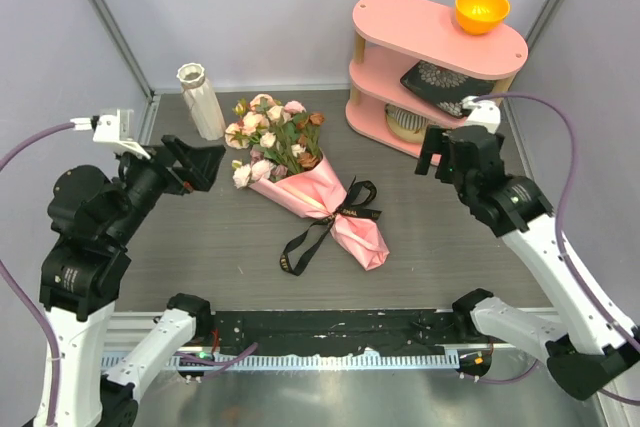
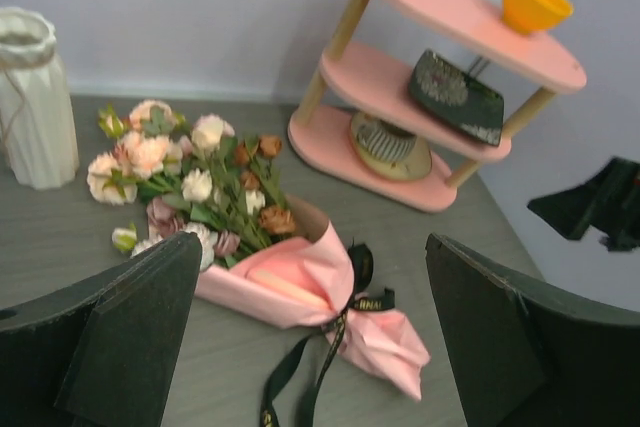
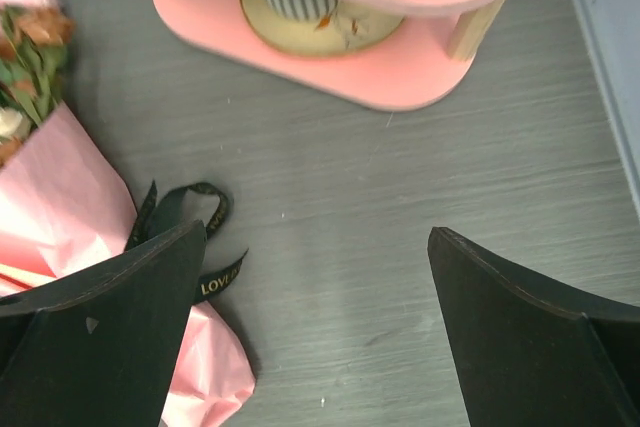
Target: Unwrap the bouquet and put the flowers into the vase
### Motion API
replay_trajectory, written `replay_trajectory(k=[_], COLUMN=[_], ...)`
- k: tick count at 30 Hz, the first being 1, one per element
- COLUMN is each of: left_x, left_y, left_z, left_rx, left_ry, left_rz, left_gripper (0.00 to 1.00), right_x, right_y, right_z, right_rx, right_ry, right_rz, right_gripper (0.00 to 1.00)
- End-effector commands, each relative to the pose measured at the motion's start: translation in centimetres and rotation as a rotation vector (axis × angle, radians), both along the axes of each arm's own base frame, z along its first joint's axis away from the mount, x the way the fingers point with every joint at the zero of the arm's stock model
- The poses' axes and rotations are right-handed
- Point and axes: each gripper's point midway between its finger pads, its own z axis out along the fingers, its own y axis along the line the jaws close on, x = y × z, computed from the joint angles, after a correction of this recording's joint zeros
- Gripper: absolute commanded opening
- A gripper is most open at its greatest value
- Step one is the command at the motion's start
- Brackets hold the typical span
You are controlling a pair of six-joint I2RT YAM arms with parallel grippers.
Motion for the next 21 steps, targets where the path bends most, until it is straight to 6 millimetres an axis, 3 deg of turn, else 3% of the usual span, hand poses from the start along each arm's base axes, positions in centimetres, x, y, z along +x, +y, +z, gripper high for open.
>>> replay_trajectory(k=[1,4,7,8,9,11,12,13,14,15,16,17,21], left_x=[-2.4,-2.3,-1.7,-1.9,-1.3,-0.9,-1.4,-1.0,-0.8,-1.0,-0.6,-0.5,0.4], left_y=[-1.3,-1.9,-3.1,-4.0,-4.8,-6.6,-8.2,-9.4,-10.1,-10.9,-11.5,-11.8,-13.2], left_z=[-1.2,-2.6,-5.0,-5.5,-7.4,-8.5,-10.3,-10.5,-12.6,-13.2,-13.2,-14.7,-16.8], left_rx=[0.016,0.012,-0.006,-0.019,-0.048,-0.103,-0.13,-0.191,-0.219,-0.253,-0.288,-0.298,-0.29], left_ry=[0.007,0.048,0.126,0.15,0.225,0.275,0.343,0.377,0.438,0.472,0.467,0.499,0.539], left_rz=[-0.113,-0.147,-0.196,-0.245,-0.271,-0.358,-0.461,-0.518,-0.554,-0.603,-0.622,-0.628,-0.642], left_gripper=[1.0,1.0,1.0,1.0,1.0,1.0,1.0,1.0,1.0,1.0,1.0,1.0,0.99], right_x=[1.5,2.5,3.6,3.6,3.9,3.7,4.1,4.3,3.9,4.4,4.5,4.6,5.4], right_y=[2.8,4.5,6.5,7.9,8.7,10.3,11.7,12.0,12.8,13.5,13.8,14.0,15.0], right_z=[-3.0,-3.6,-5.6,-6.6,-7.7,-9.5,-9.7,-10.3,-11.5,-12.2,-12.9,-13.6,-16.2], right_rx=[0.046,0.078,0.093,0.116,0.13,0.155,0.192,0.198,0.226,0.244,0.252,0.26,0.295], right_ry=[0.094,0.115,0.167,0.2,0.211,0.245,0.236,0.236,0.266,0.272,0.288,0.306,0.347], right_rz=[0.07,0.109,0.179,0.243,0.272,0.351,0.409,0.417,0.446,0.46,0.463,0.462,0.453], right_gripper=[1.0,1.0,1.0,1.0,1.0,1.0,1.0,1.0,1.0,1.0,0.98,0.97,0.83])
